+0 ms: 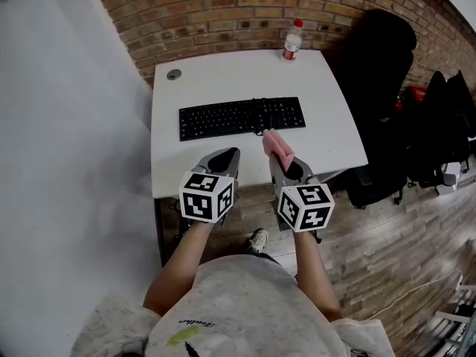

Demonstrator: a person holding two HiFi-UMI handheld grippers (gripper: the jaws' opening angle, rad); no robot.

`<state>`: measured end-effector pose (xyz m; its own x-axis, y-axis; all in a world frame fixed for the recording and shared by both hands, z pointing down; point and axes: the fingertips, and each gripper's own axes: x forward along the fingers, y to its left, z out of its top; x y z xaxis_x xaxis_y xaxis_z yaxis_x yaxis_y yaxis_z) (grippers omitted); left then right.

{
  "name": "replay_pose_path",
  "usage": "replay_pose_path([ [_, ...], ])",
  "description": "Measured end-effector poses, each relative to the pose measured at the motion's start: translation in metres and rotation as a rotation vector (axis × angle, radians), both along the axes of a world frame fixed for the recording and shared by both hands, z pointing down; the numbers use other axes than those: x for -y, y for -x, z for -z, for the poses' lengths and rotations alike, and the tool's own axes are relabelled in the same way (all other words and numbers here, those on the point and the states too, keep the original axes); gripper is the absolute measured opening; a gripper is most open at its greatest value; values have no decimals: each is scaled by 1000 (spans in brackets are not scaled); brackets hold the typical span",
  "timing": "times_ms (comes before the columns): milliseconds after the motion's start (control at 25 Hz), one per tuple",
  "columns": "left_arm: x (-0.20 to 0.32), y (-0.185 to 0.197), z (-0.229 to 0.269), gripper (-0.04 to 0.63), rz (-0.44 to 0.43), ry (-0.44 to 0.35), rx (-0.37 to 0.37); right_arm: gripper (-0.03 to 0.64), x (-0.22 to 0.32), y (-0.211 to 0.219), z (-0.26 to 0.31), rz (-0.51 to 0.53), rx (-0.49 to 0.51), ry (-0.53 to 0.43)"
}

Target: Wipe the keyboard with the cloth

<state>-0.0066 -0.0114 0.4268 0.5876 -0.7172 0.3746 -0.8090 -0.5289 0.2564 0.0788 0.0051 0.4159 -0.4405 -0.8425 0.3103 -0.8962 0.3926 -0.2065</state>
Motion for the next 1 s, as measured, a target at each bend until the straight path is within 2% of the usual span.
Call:
replay_pose_path([
  [280, 30, -15, -10, -3, 112, 22, 12, 25, 37, -15, -11, 106, 46, 21],
  [480, 40, -11, -15, -5, 186, 21, 28, 25, 58, -13, -17, 183, 69, 34],
  [720, 48, 5, -17, -3, 253, 12, 29, 25, 73, 12, -25, 277, 76, 54],
  [1000, 64, 46, -22, -3, 340, 10, 17, 25, 92, 56, -32, 373, 69, 84],
])
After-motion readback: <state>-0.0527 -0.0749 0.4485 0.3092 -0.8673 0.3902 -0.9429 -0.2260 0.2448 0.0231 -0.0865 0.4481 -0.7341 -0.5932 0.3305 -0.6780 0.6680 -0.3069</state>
